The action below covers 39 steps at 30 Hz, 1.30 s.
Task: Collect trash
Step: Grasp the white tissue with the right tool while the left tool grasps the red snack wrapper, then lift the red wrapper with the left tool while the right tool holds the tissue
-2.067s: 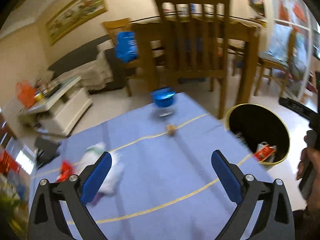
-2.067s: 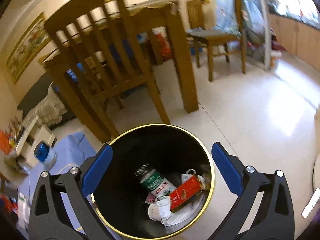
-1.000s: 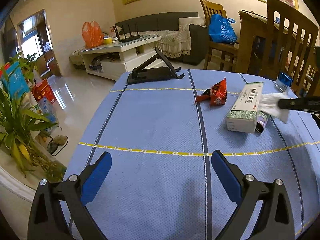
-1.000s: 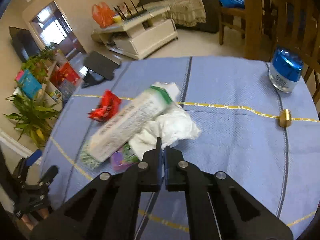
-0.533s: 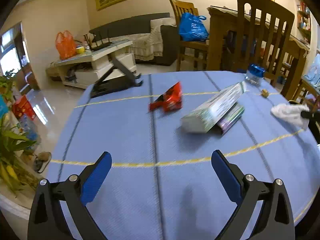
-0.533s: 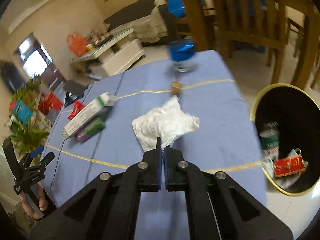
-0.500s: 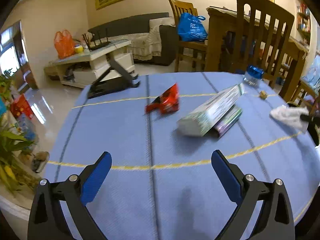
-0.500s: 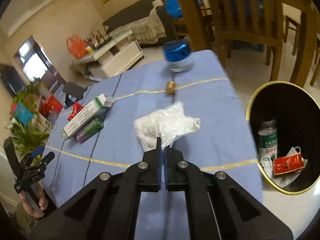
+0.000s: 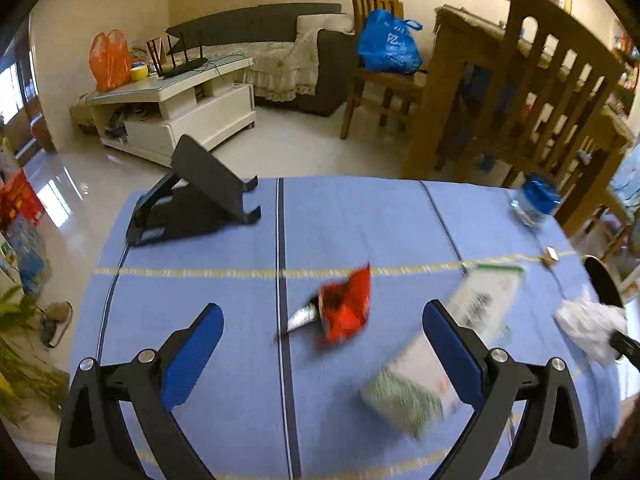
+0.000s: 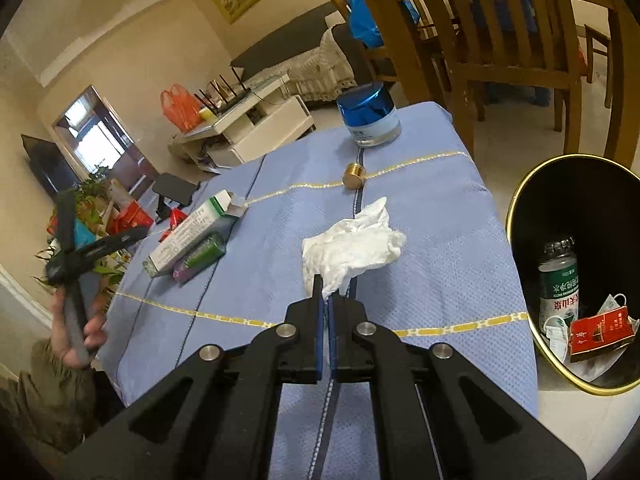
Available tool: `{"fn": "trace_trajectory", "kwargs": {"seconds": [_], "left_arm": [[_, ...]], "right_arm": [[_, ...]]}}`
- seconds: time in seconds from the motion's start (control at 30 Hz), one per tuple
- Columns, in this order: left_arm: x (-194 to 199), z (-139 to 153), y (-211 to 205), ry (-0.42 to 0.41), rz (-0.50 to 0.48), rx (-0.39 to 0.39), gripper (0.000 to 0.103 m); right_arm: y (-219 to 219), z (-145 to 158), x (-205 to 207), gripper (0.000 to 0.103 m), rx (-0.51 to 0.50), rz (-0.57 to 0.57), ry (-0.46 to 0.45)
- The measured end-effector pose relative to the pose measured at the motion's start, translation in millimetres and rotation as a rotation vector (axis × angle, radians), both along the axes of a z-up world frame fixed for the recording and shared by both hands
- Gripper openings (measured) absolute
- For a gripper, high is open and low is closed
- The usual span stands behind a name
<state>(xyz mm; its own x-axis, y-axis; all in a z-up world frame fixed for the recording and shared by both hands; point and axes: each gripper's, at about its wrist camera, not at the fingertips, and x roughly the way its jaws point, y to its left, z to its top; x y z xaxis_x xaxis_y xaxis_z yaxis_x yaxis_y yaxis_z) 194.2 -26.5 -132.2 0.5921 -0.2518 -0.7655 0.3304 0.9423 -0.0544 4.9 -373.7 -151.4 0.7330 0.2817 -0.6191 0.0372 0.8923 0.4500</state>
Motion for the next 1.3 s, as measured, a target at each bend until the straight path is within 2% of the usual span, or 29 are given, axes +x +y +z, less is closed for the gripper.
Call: {"fn": "trace_trajectory", "kwargs": {"seconds": [0.07,0.1,0.17,0.2,0.3,0.37,0.53,0.57,0.7,0.77,0.9,0.93,1.03,1.1,1.17,1.2,1.23,1.3], "left_arm": [[13,-11,-11,0.008,0.027,0.056,0.085],[18,-16,-12,0.026,0.037,0.068,0.065],[25,-28,-10,0.109,0.038,0.012,0.043],[25,-32,-9,0.123,0.042,0.014,0.035],[8,-31,-6,0.073,0.042,0.080,0.030],[1,-29,4,0.065,0.069,0.084,0.030],[-18,-4,56,0.001,0.222,-0.010,0.029],[-24,5,61,-0.019,0.225,-0.033,0.029],[-49,38,62,-0.099,0.168,-0.114,0.029],[-60,52,55,-0.107,0.112,-0.174,0.029],[-79,68,31,-0.126,0.031,-0.236,0.029],[-84,71,24,-0.135,0.018,-0.232,0.029],[-108,80,-8,-0.229,-0.018,-0.131,0.029],[-129,89,-23,-0.313,-0.027,-0.080,0.029],[-151,96,-38,-0.443,-0.020,0.000,0.029],[-154,95,-42,-0.468,-0.026,0.015,0.029],[-150,89,-45,-0.452,-0.045,0.013,0.029],[-123,65,-37,-0.304,-0.052,-0.056,0.030]], "right_arm": [[1,0,1,0.002,0.002,0.004,-0.002],[2,1,2,0.002,-0.003,0.007,-0.002],[5,1,2,0.002,-0.014,0.014,-0.002],[5,1,3,0.002,-0.020,0.016,-0.001],[5,1,2,0.002,-0.024,0.018,-0.006],[3,2,2,0.002,-0.022,0.013,-0.012],[4,5,-1,0.002,-0.034,0.004,-0.031],[3,5,-1,0.002,-0.035,0.002,-0.032],[1,7,-6,0.002,-0.039,-0.023,-0.041],[-1,6,-7,0.002,-0.042,-0.037,-0.034],[-5,6,-11,0.002,-0.037,-0.057,-0.037],[-8,8,-13,0.002,-0.030,-0.065,-0.043],[-19,9,-19,0.002,0.016,-0.089,-0.059],[-27,8,-21,0.002,0.051,-0.101,-0.062],[-31,8,-24,0.003,0.065,-0.108,-0.064],[-31,8,-24,0.003,0.063,-0.108,-0.066],[-31,9,-25,0.003,0.060,-0.106,-0.069],[-31,9,-26,0.003,0.062,-0.103,-0.070]]}}
